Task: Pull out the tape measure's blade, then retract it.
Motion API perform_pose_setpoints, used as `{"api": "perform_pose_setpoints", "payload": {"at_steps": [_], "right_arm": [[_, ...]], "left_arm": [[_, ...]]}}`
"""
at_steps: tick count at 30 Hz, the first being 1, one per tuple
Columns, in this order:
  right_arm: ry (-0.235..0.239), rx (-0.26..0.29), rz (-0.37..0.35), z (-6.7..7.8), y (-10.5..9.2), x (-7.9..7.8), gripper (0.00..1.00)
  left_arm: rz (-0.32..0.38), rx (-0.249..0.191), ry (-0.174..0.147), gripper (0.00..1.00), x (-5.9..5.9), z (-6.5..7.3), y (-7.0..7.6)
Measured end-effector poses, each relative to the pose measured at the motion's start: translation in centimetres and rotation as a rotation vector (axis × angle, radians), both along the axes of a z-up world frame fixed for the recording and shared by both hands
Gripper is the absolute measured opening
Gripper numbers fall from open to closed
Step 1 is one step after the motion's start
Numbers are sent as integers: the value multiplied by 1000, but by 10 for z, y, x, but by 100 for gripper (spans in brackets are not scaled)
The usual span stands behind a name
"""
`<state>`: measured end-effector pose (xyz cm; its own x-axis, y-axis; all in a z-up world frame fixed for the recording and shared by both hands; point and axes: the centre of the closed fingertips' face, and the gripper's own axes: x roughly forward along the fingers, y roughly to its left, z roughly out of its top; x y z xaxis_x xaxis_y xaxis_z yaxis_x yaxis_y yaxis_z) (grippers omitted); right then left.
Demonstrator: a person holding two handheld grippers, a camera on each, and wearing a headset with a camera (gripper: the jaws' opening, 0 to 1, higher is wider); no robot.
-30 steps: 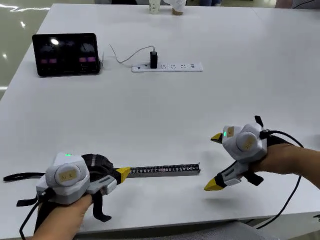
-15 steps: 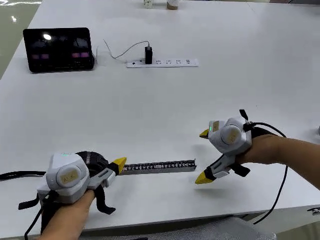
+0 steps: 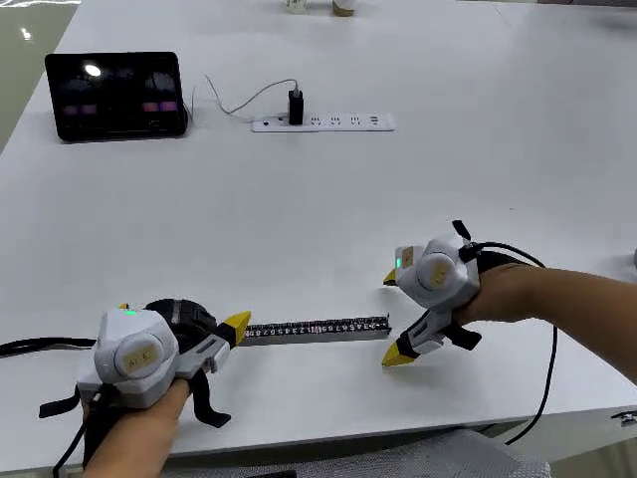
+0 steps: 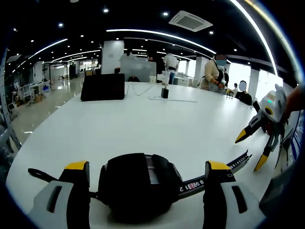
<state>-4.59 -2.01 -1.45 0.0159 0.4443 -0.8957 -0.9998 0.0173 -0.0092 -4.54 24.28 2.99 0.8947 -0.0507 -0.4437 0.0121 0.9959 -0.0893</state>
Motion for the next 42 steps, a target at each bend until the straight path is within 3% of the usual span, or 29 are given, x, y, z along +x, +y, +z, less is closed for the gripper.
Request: {"api": "perform_pose_setpoints", "payload": {"at_steps": [3, 4, 11, 19, 28, 37, 40, 42], "right_arm": [[3, -15, 26, -3, 0, -1, 59], [24, -14, 23, -3, 0, -3, 57], [12, -27, 47, -2, -3, 1, 41], [10, -31, 61, -1, -3, -1, 34], [26, -28, 73, 0, -4, -5, 13], [17, -55, 99, -2, -4, -5, 11], [72, -52, 16, -1, -5, -5, 11], [58, -51, 45, -1, -5, -4, 11]], "left_arm": [[7, 1, -10, 96, 1, 2, 1], [5, 3, -13, 96, 1, 2, 1], [4, 6, -20, 95, 2, 4, 1], [12, 2, -16, 94, 1, 3, 2], [24, -3, -14, 93, 1, 2, 5], [27, -2, -11, 91, 0, 2, 6], [35, 0, -11, 85, 0, 3, 8], [40, 3, -6, 84, -1, 1, 10]]}}
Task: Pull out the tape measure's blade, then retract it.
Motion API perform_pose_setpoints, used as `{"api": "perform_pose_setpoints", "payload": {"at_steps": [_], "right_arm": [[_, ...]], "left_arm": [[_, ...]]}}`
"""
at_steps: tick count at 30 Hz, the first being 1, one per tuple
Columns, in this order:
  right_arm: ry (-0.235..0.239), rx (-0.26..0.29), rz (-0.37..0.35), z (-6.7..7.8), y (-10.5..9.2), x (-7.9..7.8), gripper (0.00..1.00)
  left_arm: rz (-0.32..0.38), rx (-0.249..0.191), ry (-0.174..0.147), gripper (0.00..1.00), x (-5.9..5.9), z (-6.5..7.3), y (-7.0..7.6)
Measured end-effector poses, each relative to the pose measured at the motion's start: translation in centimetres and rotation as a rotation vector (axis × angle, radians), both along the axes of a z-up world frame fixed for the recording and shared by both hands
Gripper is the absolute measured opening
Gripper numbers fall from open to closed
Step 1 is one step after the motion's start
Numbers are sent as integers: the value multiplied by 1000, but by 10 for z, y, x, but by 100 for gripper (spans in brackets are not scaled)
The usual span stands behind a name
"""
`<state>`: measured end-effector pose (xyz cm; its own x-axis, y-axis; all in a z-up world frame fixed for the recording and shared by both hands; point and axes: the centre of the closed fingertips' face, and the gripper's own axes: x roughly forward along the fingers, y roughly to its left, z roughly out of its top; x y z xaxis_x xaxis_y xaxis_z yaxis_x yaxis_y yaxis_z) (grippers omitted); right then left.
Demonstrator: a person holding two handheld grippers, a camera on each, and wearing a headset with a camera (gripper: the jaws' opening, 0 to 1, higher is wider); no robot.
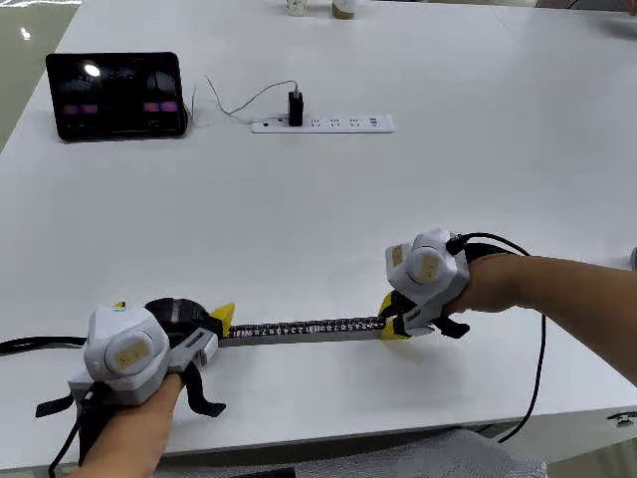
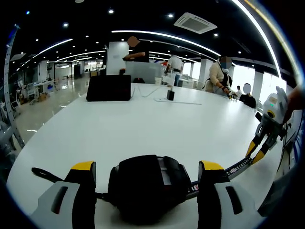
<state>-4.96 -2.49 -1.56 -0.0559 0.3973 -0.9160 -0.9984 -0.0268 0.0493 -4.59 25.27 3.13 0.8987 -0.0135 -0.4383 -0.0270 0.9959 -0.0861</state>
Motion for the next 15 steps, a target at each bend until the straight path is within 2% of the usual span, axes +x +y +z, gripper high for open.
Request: {"api": "perform_pose_setpoints", "payload": {"at_steps": [10, 15], "right_arm": [[2, -41, 5, -1, 0, 1, 10], [10, -49, -12, -1, 0, 2, 10]], "left_arm": [[24, -34, 37, 79, -2, -10, 5], [13, -41, 51, 74, -4, -11, 1]]}}
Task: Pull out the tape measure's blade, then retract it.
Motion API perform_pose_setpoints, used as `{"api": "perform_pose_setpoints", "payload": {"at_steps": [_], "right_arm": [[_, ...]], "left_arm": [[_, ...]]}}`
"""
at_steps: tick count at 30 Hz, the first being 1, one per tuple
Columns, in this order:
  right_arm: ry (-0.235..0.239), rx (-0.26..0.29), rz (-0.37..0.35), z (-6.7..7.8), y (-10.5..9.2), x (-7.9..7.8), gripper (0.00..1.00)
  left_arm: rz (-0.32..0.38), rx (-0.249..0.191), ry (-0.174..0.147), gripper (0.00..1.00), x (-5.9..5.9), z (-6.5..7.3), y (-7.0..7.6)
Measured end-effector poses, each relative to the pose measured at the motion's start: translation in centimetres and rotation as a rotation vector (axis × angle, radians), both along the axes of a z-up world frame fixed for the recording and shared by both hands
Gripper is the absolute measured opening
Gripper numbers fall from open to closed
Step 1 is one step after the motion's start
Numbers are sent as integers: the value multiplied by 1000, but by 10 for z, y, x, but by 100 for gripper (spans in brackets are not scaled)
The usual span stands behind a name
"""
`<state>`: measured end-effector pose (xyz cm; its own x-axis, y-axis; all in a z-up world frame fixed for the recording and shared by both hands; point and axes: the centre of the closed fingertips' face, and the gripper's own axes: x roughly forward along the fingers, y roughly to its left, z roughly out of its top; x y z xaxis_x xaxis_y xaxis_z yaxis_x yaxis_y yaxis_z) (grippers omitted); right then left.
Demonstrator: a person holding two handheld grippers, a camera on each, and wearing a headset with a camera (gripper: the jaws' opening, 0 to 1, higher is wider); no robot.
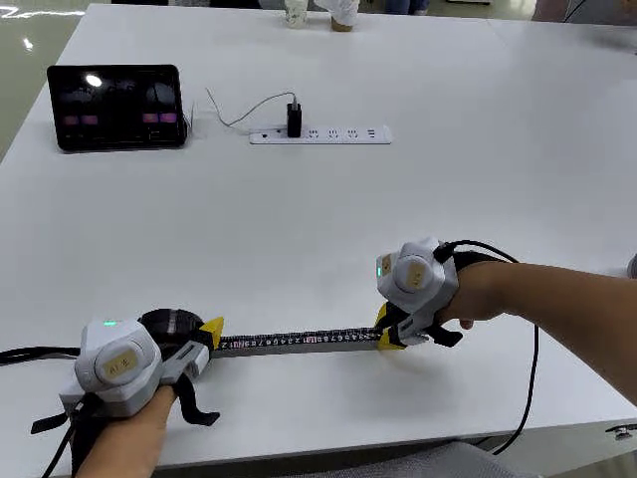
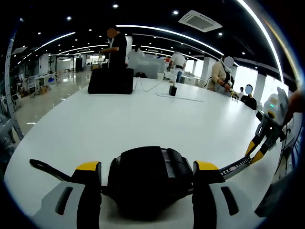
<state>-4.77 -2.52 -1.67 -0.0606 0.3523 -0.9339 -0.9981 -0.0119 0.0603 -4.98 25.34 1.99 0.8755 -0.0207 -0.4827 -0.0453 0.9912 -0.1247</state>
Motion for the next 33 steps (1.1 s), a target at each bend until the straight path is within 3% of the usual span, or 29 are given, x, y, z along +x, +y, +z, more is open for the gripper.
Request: {"api": "perform_pose_setpoints", "payload": {"at_steps": [5, 7, 8, 18, 33], "right_arm": [[4, -6, -11, 0, 0, 1, 11], [6, -12, -13, -1, 1, 1, 11], [7, -15, -13, 0, 1, 1, 11], [6, -21, -20, -1, 1, 1, 11], [1, -28, -36, -1, 2, 0, 11]], "left_arm": [[4, -25, 22, 70, -2, -3, -2], [-7, -59, 21, 67, -2, -4, -6], [1, -64, 39, 67, -3, -7, -3], [-24, -31, 46, 66, -4, -8, -4], [-25, -27, 55, 65, -5, -9, -4]]}}
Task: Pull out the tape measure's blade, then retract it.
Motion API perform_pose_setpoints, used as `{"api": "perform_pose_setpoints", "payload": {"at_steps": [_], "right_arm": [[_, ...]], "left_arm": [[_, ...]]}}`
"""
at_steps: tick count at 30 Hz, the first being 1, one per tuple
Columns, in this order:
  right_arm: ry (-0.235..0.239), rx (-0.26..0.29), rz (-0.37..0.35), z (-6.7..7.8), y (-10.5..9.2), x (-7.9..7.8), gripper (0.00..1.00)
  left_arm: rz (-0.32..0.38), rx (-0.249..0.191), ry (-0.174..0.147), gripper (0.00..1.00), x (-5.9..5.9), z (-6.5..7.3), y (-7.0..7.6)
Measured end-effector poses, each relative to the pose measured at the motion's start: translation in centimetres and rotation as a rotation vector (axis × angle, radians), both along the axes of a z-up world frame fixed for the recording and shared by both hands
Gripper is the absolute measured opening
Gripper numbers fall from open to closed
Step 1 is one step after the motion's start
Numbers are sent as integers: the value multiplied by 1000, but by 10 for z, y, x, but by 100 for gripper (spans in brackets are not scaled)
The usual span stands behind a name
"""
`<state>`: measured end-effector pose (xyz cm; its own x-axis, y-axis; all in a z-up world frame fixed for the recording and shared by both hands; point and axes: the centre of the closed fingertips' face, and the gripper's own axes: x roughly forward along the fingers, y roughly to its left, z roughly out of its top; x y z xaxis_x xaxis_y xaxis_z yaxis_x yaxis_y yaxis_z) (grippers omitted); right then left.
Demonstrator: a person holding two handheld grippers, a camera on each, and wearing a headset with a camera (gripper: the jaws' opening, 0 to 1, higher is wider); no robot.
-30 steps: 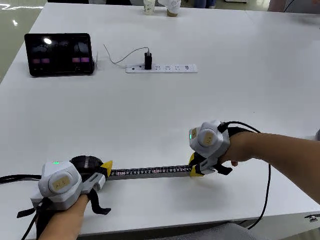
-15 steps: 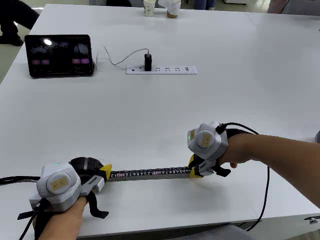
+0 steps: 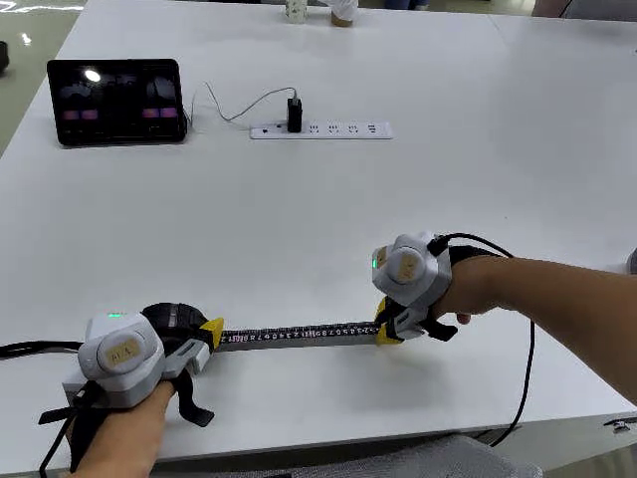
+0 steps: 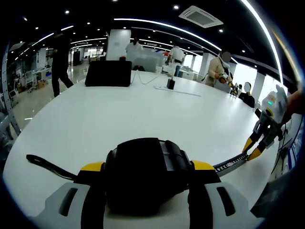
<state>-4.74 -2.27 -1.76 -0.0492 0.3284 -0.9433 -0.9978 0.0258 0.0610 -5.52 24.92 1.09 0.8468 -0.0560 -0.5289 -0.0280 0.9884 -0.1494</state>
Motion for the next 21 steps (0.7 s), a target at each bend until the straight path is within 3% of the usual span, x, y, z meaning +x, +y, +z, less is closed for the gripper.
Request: {"api": "perform_pose_setpoints", "payload": {"at_steps": [7, 21], "right_arm": [[-36, -12, 36, 0, 2, -2, 11], [-43, 0, 39, 0, 6, -2, 11]], "left_arm": [[-1, -1, -2, 65, 0, 0, 0], [-3, -5, -6, 66, 1, 1, 1]]}}
